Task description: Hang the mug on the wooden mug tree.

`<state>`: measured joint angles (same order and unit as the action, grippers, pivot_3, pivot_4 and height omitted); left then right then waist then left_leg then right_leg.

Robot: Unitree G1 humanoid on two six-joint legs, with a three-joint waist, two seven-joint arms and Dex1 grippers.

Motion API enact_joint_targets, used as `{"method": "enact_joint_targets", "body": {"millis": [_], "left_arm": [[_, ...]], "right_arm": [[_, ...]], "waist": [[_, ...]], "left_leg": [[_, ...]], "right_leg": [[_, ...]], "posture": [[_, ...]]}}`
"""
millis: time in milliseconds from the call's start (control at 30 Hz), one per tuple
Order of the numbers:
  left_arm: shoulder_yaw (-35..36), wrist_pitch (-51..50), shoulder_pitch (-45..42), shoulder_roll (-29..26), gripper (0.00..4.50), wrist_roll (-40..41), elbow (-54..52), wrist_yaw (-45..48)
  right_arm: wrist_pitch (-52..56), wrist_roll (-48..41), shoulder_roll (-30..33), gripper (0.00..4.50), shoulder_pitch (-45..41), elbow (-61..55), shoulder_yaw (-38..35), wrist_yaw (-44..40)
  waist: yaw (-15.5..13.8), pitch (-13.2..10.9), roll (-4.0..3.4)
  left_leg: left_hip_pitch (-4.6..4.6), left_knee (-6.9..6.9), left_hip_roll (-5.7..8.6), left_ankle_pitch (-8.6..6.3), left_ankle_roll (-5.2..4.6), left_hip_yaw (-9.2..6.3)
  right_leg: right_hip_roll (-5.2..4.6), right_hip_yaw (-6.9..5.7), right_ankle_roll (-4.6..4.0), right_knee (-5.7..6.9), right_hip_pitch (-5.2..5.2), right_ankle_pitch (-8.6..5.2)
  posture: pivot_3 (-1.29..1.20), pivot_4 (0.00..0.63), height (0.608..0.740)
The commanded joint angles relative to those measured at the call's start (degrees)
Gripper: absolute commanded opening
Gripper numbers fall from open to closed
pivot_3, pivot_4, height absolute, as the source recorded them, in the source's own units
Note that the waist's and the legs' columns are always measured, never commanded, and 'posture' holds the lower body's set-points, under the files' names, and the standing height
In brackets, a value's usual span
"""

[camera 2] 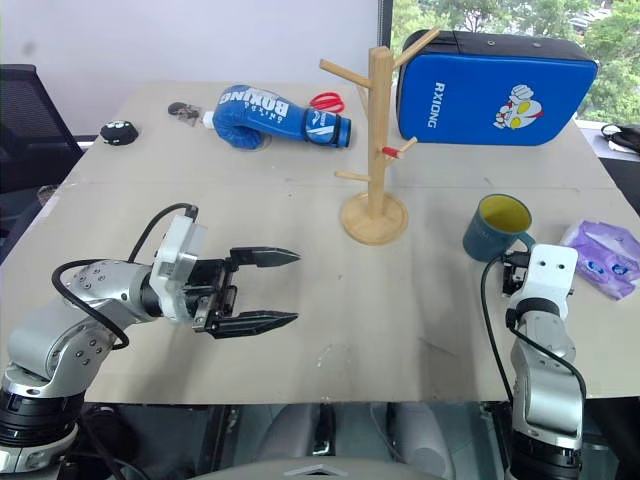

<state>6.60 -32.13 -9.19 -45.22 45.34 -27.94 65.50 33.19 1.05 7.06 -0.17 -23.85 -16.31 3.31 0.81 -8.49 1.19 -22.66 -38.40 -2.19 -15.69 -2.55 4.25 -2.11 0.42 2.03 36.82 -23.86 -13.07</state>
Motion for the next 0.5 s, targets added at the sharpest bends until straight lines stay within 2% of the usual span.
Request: {"method": "enact_joint_targets", "body": {"millis": [33, 67, 133, 300, 400, 500], "left_arm": [[2.0, 0.0, -0.4, -0.5, 4.50, 1.8, -2.0, -0.8], [2.0, -0.1, -0.5, -0.5, 4.50, 1.9, -1.9, -0.9], [2.0, 0.1, -0.7, -0.5, 4.50, 1.9, -1.7, -1.1], [3.3, 0.0, -0.7, 1.3, 4.50, 4.1, -0.8, -3.1], [6.5, 1.9, 1.0, 3.7, 4.50, 4.9, 0.9, -4.8], [11.3, 3.5, 2.9, 6.1, 4.50, 6.8, 2.7, -6.4]], "right_arm": [[0.4, -1.2, 0.0, 0.90, -1.2, 0.2, -0.8, 0.1], [0.7, -1.5, 0.1, 0.42, -1.5, 0.7, -0.8, -0.1], [0.6, -2.7, 0.0, 0.03, -2.1, 1.3, -1.1, -0.9], [-0.6, -7.6, 3.3, 0.03, -2.6, -0.7, -1.3, -7.6], [-1.8, -11.9, 11.0, 0.03, -2.4, -5.6, 0.3, -18.3], [2.5, -19.0, 18.5, 0.03, -6.1, -10.9, 0.6, -26.6]], "waist": [[0.0, 0.0, 0.00], [0.0, 0.0, 0.00], [0.0, 0.0, 0.00], [0.0, 0.0, -0.07], [0.0, -0.1, -0.20], [0.3, -0.2, -0.25]], "left_leg": [[0.00, 0.00, 0.00, 0.00, 0.01, 0.00], [0.00, 0.00, 0.00, 0.00, 0.00, -0.01], [0.00, 0.00, 0.00, 0.00, 0.00, 0.01], [0.01, 0.00, 0.00, 0.00, 0.00, 0.01], [0.00, 0.00, 0.00, -0.02, -0.03, 0.03], [0.02, 0.00, 0.00, -0.03, -0.06, 0.06]], "right_leg": [[0.00, 0.00, 0.00, 0.00, 0.00, 0.00], [0.00, 0.00, 0.00, 0.00, 0.00, 0.00], [0.00, 0.01, 0.00, 0.00, 0.00, 0.00], [0.01, 0.02, 0.00, 0.00, 0.01, 0.00], [0.01, 0.06, 0.02, 0.00, 0.01, 0.01], [0.03, 0.10, 0.04, -0.01, -0.01, 0.02]], "posture": [[0.00, 0.150, 0.740], [0.00, 0.150, 0.740], [0.00, 0.150, 0.740], [0.00, 0.150, 0.740], [0.00, 0.150, 0.740], [0.00, 0.150, 0.740]]}}
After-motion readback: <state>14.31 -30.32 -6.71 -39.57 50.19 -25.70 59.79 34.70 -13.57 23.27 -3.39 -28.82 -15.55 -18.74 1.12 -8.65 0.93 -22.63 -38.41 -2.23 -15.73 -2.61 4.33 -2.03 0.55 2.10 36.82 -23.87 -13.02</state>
